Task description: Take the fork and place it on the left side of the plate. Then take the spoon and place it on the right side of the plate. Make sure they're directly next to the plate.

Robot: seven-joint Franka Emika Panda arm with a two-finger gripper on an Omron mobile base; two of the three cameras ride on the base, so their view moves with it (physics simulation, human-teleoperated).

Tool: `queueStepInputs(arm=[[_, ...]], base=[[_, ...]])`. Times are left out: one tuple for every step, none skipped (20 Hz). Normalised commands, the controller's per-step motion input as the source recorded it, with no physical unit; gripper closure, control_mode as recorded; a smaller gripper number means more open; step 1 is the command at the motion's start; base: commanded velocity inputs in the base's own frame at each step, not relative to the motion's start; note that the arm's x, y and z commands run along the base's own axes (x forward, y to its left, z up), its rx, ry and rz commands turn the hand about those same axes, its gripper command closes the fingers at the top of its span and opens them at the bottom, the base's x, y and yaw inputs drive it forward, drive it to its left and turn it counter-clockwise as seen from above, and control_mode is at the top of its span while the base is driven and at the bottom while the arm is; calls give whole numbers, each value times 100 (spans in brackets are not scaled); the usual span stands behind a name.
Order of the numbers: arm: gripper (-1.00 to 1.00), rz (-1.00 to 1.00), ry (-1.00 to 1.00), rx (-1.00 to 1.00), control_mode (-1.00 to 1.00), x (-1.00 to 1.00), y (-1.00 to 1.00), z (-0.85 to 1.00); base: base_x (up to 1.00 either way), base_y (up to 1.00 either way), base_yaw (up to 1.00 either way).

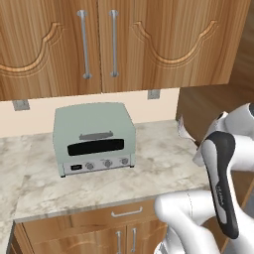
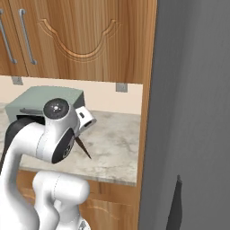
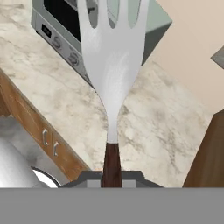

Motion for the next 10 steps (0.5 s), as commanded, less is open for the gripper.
queueStepInputs(arm=[[100,0,0,0,100,0,0,0],[100,0,0,0,100,0,0,0],[100,0,0,0,100,0,0,0],[100,0,0,0,100,0,0,0],[100,0,0,0,100,0,0,0],[100,0,0,0,100,0,0,0],[100,0,0,0,100,0,0,0],[100,0,0,0,100,0,0,0],[100,0,0,0,100,0,0,0],[100,0,0,0,100,0,0,0]], base=[[-50,0,-2],[-59,2,-8],[-64,4,-12],[-66,6,-13],[-68,10,-15],[-76,9,-19],[-78,11,-23],[-78,24,-25],[-76,29,-25],[-77,31,-26]])
